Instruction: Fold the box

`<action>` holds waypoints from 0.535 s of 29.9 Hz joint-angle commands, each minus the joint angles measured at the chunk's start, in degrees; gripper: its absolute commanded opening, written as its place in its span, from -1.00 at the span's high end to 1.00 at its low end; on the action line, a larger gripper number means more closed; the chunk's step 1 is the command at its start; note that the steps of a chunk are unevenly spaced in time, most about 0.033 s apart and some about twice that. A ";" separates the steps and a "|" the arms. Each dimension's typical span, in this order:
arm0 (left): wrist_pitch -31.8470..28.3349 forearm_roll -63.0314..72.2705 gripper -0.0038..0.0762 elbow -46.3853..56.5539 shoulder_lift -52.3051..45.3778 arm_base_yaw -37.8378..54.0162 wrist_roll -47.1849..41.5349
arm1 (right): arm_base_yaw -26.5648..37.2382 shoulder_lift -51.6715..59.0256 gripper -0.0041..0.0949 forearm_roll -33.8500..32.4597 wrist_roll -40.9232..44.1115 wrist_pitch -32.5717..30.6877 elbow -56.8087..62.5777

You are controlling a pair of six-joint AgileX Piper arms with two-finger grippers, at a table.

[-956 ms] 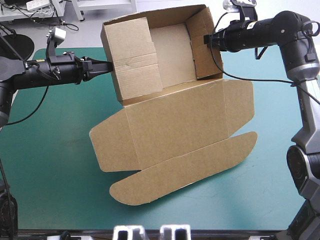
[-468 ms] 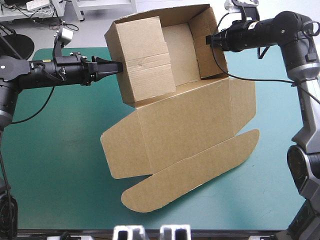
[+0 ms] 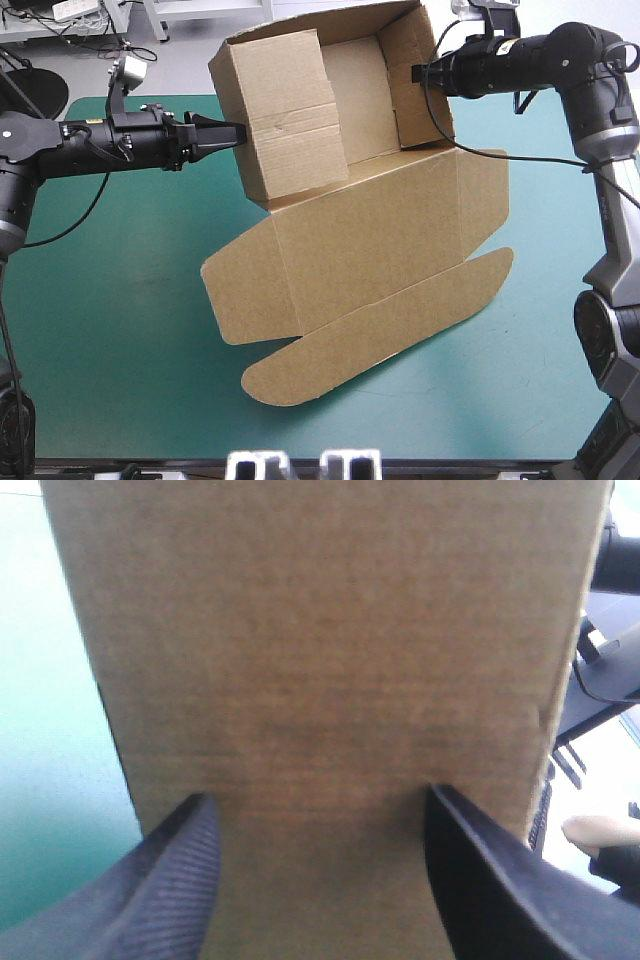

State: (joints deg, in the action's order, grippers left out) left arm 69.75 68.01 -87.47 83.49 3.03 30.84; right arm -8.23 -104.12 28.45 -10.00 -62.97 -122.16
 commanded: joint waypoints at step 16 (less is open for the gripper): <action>-5.20 4.93 -0.13 -1.42 -2.24 -0.55 1.79 | 0.50 3.30 0.94 2.75 2.81 7.37 -2.12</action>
State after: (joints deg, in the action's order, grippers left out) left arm 65.52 68.08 -87.47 83.49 2.94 32.24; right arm -7.90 -104.12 27.97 -8.68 -60.11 -122.16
